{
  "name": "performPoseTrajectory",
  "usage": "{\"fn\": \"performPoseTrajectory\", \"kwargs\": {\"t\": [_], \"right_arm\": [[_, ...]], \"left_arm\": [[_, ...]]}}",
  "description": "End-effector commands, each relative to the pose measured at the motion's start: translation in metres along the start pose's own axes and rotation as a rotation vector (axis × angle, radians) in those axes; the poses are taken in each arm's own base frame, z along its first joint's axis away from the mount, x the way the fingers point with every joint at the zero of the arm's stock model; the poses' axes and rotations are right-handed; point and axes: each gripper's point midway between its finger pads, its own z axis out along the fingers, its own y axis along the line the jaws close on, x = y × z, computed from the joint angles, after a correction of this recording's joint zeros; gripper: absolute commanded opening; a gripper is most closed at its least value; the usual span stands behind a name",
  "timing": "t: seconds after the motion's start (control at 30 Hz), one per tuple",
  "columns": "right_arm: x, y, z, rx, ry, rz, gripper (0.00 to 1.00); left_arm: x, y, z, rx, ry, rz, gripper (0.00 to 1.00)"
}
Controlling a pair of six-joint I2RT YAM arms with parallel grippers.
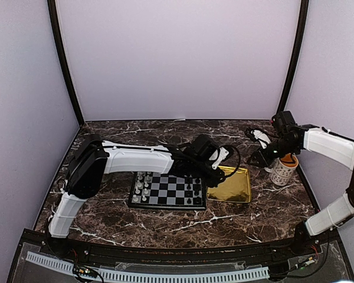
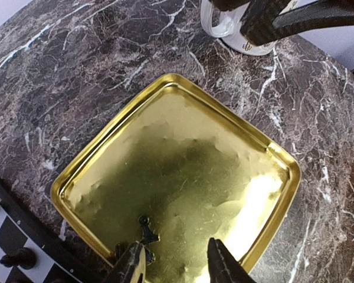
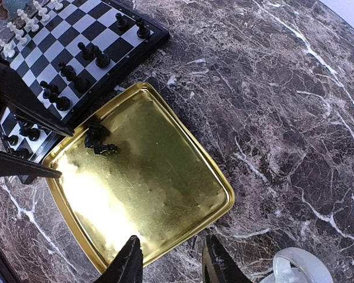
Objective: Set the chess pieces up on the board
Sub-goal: Pick up the pawn from the storage box.
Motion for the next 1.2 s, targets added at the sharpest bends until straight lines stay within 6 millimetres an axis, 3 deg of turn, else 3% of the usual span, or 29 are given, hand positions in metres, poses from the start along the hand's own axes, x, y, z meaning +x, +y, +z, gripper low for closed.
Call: {"fn": "performPoseTrajectory", "kwargs": {"t": [0.0, 0.23, 0.77, 1.17], "right_arm": [[-0.003, 0.002, 0.000, -0.010, -0.036, -0.001, 0.35], [-0.002, 0.003, 0.000, -0.018, -0.034, -0.003, 0.35], [0.004, 0.003, 0.007, -0.037, -0.008, 0.006, 0.36], [0.006, 0.004, 0.010, -0.046, 0.001, 0.010, 0.36]], "left_arm": [[-0.004, 0.001, 0.006, -0.024, 0.033, 0.012, 0.38], [0.012, 0.007, 0.026, -0.058, 0.099, 0.025, 0.38], [0.036, 0.014, 0.042, -0.100, 0.172, 0.028, 0.32], [0.042, 0.021, 0.045, -0.152, 0.188, 0.028, 0.28]]}}
